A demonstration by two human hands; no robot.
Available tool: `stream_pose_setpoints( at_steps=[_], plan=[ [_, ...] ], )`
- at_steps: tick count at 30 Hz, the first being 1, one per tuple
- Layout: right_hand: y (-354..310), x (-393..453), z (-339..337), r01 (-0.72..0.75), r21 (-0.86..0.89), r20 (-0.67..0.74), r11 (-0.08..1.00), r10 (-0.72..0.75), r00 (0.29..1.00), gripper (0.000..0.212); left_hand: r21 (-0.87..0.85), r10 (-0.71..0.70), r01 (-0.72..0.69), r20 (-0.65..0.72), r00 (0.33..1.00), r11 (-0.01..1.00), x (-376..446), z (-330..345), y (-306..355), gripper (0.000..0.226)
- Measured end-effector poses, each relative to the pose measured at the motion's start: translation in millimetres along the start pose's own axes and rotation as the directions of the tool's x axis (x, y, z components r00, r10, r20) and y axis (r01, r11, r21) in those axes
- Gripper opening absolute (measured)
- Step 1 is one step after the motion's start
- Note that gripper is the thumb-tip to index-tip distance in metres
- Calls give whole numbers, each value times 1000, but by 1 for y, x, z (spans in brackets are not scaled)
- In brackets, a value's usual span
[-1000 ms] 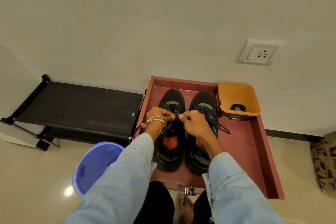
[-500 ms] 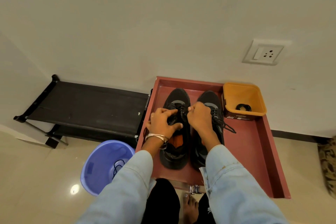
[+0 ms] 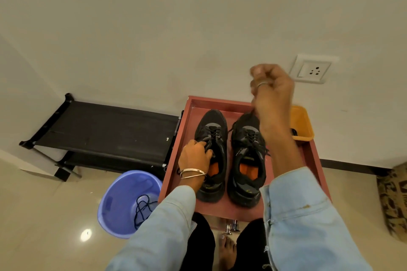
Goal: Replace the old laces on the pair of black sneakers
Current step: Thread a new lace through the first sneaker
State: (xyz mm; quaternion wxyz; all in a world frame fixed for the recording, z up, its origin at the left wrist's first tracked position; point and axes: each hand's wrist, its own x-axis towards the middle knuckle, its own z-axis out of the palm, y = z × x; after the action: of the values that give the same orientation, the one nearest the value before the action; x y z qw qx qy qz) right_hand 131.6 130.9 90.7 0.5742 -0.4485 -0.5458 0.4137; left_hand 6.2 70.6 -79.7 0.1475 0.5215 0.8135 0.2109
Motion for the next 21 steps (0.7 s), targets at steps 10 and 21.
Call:
stream_pose_setpoints(
  at_steps=[10,21],
  plan=[
    [136,-33,17,70,-854,297,516,372,880,37,-72,-31,27,-46,998,997,2,4,-6,29],
    [46,-10,1,-305,39,47,952,303,952,33,-95,-71,67,-36,997,993,0,1,-4,30]
  ],
)
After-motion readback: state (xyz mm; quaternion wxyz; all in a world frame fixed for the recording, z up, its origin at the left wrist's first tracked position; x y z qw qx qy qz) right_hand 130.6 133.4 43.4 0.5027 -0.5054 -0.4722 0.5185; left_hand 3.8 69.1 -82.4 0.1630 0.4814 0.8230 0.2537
